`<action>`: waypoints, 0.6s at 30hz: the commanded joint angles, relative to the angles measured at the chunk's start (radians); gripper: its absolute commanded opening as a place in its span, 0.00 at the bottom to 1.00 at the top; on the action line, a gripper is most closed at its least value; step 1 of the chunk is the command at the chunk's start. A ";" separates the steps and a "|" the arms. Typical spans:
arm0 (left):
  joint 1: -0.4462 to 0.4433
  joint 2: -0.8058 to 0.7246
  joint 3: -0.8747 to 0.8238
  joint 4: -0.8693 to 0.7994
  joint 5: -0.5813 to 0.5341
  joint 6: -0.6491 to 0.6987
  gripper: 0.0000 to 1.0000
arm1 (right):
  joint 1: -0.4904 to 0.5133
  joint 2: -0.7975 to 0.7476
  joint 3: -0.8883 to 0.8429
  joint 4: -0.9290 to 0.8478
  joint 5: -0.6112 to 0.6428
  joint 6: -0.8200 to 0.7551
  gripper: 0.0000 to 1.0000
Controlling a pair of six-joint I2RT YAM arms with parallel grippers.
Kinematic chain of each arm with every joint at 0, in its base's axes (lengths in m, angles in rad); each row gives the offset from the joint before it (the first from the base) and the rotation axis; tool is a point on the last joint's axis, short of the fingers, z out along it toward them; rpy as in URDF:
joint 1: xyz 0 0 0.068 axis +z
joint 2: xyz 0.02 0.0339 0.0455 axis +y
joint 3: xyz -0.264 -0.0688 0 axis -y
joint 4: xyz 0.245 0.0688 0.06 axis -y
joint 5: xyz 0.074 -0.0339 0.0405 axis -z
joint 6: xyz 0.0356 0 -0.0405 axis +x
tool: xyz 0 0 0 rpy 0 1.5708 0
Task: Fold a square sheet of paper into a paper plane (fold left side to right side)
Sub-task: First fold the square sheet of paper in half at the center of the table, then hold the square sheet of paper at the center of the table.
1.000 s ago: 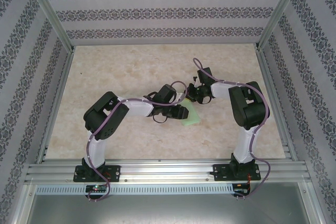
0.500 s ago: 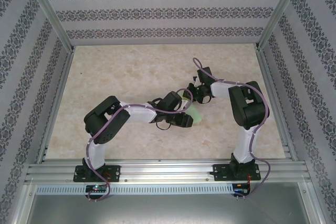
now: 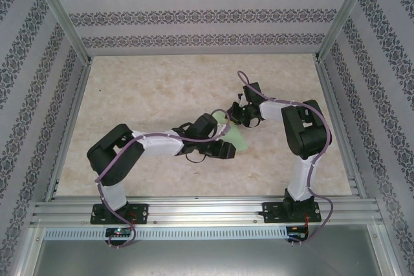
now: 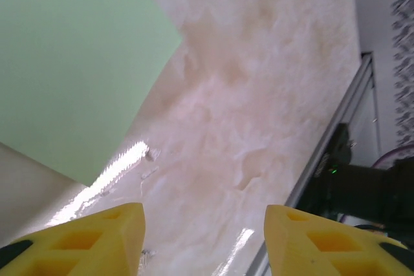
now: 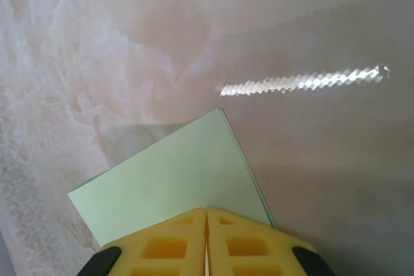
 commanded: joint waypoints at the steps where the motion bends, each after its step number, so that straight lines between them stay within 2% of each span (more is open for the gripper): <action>1: 0.058 -0.013 0.018 0.026 0.016 -0.043 0.53 | 0.007 -0.004 -0.009 -0.016 0.058 -0.005 0.10; 9: 0.076 0.155 0.144 0.006 0.012 -0.027 0.48 | 0.011 0.000 -0.010 -0.023 0.064 -0.008 0.09; 18: 0.076 0.204 0.135 -0.015 -0.030 -0.015 0.46 | 0.019 -0.014 -0.001 -0.024 0.052 -0.011 0.11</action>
